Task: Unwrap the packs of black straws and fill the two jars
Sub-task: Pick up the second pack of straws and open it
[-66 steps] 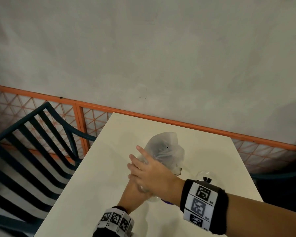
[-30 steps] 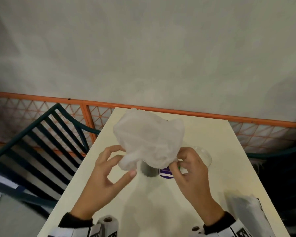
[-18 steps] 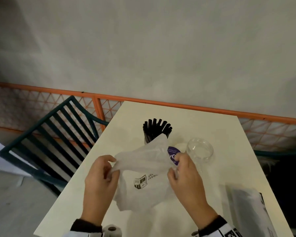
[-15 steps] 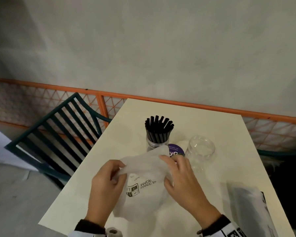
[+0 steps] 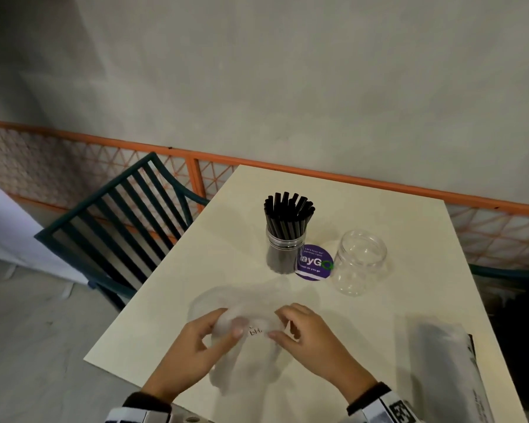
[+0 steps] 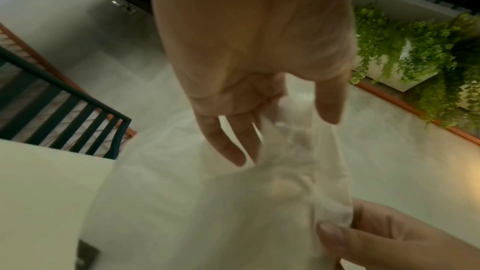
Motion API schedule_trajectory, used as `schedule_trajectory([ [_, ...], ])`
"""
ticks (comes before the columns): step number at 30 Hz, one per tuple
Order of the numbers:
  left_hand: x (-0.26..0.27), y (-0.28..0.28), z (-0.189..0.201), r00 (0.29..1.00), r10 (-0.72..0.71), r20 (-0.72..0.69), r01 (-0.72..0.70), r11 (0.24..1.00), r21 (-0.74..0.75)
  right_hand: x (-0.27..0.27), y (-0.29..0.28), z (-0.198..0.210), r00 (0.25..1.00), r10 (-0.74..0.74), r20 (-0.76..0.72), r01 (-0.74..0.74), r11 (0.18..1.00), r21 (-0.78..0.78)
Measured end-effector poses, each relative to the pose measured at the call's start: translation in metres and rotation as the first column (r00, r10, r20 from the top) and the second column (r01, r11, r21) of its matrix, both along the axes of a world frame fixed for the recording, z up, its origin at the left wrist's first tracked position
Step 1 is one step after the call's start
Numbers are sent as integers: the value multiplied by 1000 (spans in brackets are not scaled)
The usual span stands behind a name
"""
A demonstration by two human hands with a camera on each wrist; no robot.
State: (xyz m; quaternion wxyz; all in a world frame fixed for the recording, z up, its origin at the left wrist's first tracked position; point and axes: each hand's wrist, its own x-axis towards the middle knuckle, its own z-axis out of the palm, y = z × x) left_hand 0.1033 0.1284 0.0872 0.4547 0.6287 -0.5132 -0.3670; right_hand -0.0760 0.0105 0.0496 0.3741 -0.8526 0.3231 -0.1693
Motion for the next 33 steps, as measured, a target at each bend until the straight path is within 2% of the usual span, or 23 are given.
schedule_trajectory([
  [2, 11, 3, -9, 997, -69, 39, 67, 997, 39, 4, -1, 0, 990, -124, 72, 117, 989, 91],
  [4, 27, 6, -23, 981, -83, 176, 69, 994, 86, 7, -5, 4, 944, -301, 136, 264, 934, 240],
  [5, 35, 8, -26, 975, -99, 199, 70, 987, 145, 10, -7, 8, 915, -375, 146, 323, 901, 289],
  [6, 40, 8, -28, 973, -132, 190, 88, 971, 220, 13, -8, 9, 895, -424, 143, 364, 876, 315],
  [8, 46, 6, -27, 975, -207, 81, 171, 933, 317, 22, -10, 9, 892, -441, 95, 385, 854, 349],
  [10, 50, 3, -25, 977, -210, -21, 206, 926, 316, 31, -10, 7, 916, -396, 66, 329, 835, 442],
  [11, 53, 1, -25, 982, -184, -38, 187, 936, 299, 35, -10, 7, 926, -364, 96, 256, 796, 549],
  [13, 63, -3, -26, 993, -89, -77, 107, 954, 280, 36, -11, 9, 929, -293, 227, 12, 636, 772],
  [14, 68, -6, -26, 994, -41, -100, 67, 959, 274, 35, -12, 11, 927, -245, 285, -100, 571, 815],
  [15, 73, -7, -26, 994, -9, -111, 38, 964, 264, 33, -13, 13, 929, -195, 316, -168, 540, 825],
  [17, 80, -11, -23, 995, 0, -100, 24, 970, 244, 36, -12, 14, 939, -152, 309, -171, 573, 802],
  [20, 86, -16, -21, 998, -2, -57, 12, 984, 178, 54, -8, 13, 933, -275, 233, 22, 690, 723],
  [21, 91, -17, -22, 998, 60, 2, -60, 989, 135, 59, -8, 9, 904, -370, 216, 149, 744, 651],
  [22, 98, -19, -23, 981, 166, 100, -174, 982, 68, 63, -7, 7, 844, -494, 209, 325, 781, 534],
  [23, 106, -20, -26, 937, 287, 200, -290, 957, -15, 65, -6, 5, 766, -602, 227, 498, 778, 383],
  [24, 113, -21, -27, 878, 386, 283, -375, 922, -94, 67, -5, 4, 717, -653, 243, 609, 757, 237],
  [25, 119, -22, -28, 834, 445, 327, -422, 895, -141, 69, -3, 2, 713, -664, 223, 657, 745, 119],
  [27, 126, -24, -32, 817, 472, 330, -456, 880, -129, 76, 4, -3, 769, -631, 103, 638, 767, -61],
  [29, 130, -28, -39, 866, 414, 282, -415, 908, -59, 80, 9, -11, 859, -512, 20, 509, 848, -151],
  [31, 140, -28, -48, 923, 265, 279, -271, 962, -19, 78, 11, -18, 937, -345, -56, 342, 938, -55],
  [33, 152, -23, -53, 978, 74, 197, -91, 993, 76, 74, 10, -23, 967, -228, -110, 238, 967, 90],
])
